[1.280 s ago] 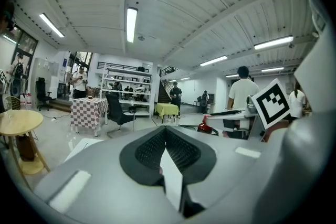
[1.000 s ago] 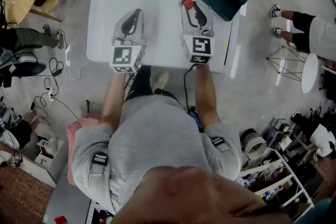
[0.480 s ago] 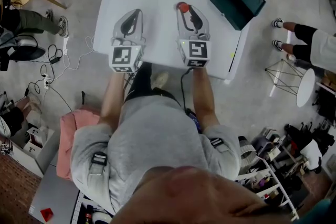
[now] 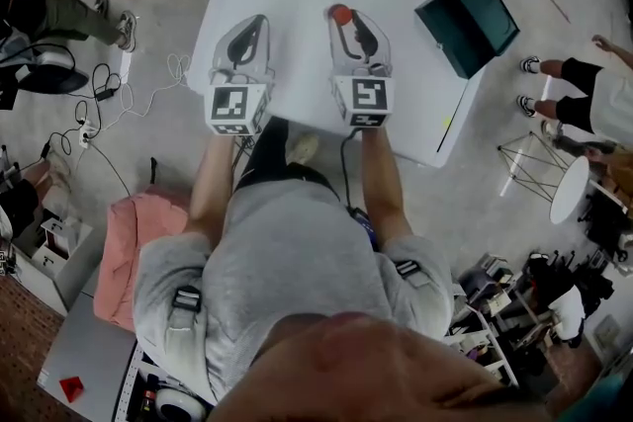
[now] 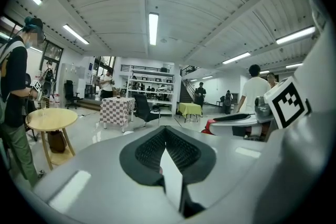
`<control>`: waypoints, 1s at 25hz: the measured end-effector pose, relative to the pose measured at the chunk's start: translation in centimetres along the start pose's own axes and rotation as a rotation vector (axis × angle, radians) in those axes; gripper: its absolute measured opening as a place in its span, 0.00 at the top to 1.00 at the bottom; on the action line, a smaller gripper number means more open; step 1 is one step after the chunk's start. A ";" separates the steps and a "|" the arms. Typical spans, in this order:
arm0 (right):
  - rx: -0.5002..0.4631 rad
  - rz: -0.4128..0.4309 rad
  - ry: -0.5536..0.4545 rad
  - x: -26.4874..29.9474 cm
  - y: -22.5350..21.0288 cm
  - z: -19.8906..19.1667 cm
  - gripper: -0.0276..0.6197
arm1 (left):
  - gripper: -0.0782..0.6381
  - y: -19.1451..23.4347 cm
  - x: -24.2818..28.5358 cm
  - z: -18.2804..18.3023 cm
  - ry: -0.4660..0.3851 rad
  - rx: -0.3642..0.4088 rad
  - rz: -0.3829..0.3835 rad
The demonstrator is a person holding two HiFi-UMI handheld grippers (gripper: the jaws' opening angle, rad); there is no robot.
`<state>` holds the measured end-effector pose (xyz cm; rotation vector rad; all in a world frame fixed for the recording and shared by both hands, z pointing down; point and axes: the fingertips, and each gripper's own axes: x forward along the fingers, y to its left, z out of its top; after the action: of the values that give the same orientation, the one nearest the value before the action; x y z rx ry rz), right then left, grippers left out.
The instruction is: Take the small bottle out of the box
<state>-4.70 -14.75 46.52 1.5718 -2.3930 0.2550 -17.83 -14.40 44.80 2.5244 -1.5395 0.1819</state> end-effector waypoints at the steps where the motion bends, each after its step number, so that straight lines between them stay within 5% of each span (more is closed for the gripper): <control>1: -0.001 0.007 0.002 0.4 0.2 0.0 0.76 | 0.88 0.3 0.1 0.0 0.001 0.000 0.006; 25: 0.028 0.058 0.079 10.9 -1.6 -3.3 0.76 | 0.88 5.4 8.1 -3.4 0.087 -0.025 0.040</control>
<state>-6.96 -23.90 53.12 1.4775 -2.3865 0.3564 -18.97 -23.09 50.20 2.4342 -1.5495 0.2724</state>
